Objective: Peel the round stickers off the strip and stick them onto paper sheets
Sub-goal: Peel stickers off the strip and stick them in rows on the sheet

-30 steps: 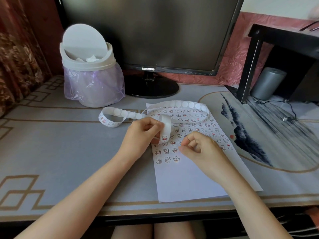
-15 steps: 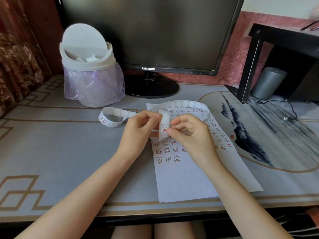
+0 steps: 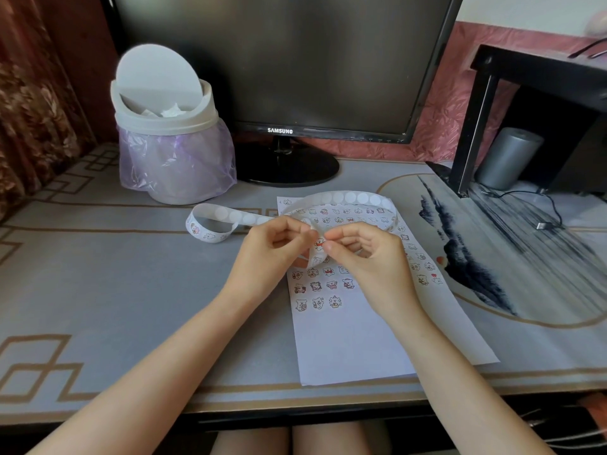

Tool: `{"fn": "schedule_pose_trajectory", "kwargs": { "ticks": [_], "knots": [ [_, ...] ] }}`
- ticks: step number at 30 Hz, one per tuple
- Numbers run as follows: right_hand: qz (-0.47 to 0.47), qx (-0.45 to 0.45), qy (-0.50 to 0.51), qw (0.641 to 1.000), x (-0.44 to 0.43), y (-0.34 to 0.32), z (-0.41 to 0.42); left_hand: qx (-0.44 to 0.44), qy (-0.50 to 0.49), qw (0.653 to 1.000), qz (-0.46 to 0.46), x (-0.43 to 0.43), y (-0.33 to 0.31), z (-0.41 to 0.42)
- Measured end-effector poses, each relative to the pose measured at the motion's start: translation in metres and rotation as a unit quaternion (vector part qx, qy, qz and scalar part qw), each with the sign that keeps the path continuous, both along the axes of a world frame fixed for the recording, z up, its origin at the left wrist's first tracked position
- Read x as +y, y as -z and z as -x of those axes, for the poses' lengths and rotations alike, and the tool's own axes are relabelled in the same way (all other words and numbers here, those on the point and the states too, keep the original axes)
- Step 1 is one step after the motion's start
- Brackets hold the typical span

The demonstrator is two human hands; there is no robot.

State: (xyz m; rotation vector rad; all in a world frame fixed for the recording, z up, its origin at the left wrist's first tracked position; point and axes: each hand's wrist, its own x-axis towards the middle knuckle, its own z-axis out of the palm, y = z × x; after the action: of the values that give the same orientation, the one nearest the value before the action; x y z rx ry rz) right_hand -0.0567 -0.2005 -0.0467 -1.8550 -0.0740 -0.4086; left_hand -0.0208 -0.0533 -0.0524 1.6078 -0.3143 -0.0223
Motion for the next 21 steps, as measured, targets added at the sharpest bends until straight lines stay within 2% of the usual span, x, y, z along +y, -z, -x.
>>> {"fn": "schedule_pose_trajectory", "kwargs": {
  "ticks": [8, 16, 21],
  "knots": [
    [0.038, 0.012, 0.004, 0.999, -0.001, 0.003, -0.002, 0.014, -0.001, 1.000, -0.014, 0.000, 0.000, 0.000],
    [0.082, 0.012, -0.022, 0.996, -0.004, 0.002, 0.002, 0.062, 0.001, 0.998, 0.016, 0.001, -0.004, 0.001],
    [0.042, 0.021, -0.020, 0.999, -0.007, -0.005, 0.010, 0.077, -0.013, 0.997, 0.007, 0.001, 0.001, -0.002]
  ]
}}
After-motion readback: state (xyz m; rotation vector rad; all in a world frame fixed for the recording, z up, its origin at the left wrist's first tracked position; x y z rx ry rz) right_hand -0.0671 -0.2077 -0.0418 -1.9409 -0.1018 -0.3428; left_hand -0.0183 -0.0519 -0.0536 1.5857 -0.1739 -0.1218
